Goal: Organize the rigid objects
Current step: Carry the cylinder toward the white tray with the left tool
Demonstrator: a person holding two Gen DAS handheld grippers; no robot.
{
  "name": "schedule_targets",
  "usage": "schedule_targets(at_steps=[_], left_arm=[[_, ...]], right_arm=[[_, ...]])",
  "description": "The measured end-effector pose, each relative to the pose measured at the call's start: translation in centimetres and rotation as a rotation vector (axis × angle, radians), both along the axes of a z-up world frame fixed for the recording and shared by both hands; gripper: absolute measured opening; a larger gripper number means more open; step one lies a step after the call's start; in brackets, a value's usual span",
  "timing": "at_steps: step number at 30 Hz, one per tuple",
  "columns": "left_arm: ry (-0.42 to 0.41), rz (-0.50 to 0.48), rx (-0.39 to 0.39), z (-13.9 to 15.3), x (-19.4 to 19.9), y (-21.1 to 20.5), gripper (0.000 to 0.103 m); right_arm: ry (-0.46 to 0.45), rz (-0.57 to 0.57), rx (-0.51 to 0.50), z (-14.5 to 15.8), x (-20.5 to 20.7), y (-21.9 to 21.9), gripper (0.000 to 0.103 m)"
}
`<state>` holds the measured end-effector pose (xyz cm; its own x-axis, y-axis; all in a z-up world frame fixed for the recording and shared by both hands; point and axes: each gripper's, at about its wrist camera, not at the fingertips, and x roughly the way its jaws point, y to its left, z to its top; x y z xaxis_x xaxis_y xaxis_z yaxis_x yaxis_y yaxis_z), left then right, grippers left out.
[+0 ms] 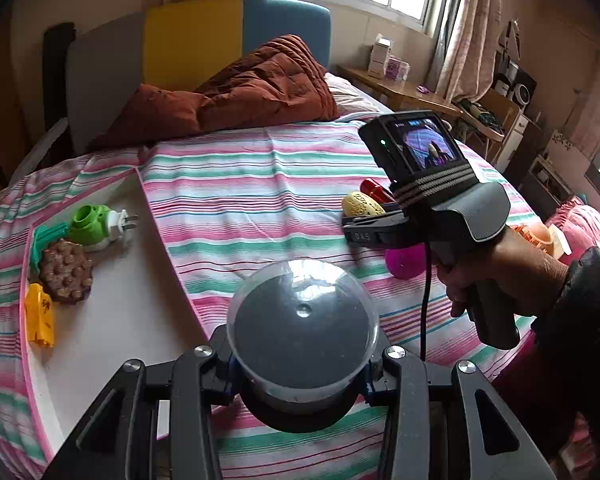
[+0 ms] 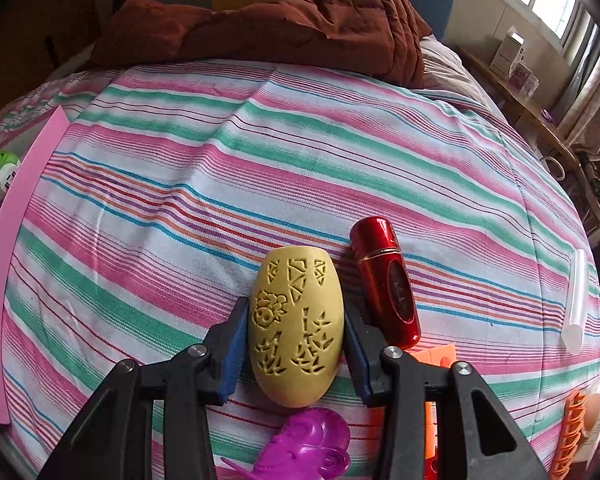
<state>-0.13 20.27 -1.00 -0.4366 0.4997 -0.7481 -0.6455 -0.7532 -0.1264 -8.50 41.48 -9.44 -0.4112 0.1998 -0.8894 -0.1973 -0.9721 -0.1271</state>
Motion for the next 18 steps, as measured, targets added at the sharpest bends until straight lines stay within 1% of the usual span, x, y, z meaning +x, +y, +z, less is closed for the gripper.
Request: schedule_targets(at_steps=[5, 10, 18], left_arm=[[0.013, 0.063, 0.005, 0.7, -0.5, -2.8, 0.044], [0.031, 0.124, 0.002, 0.8, -1.3, -5.2, 0.044], [-0.026, 0.23, -0.007, -0.8, -2.9, -9.0, 0.044]], right_arm=[[0.006, 0.016, 0.036, 0.0, 0.1, -0.5, 0.044], [0.012, 0.015, 0.039, 0.0, 0.2, -0.5, 0.044], [0.018, 0.019, 0.045, 0.0, 0.2, -0.5, 0.044]])
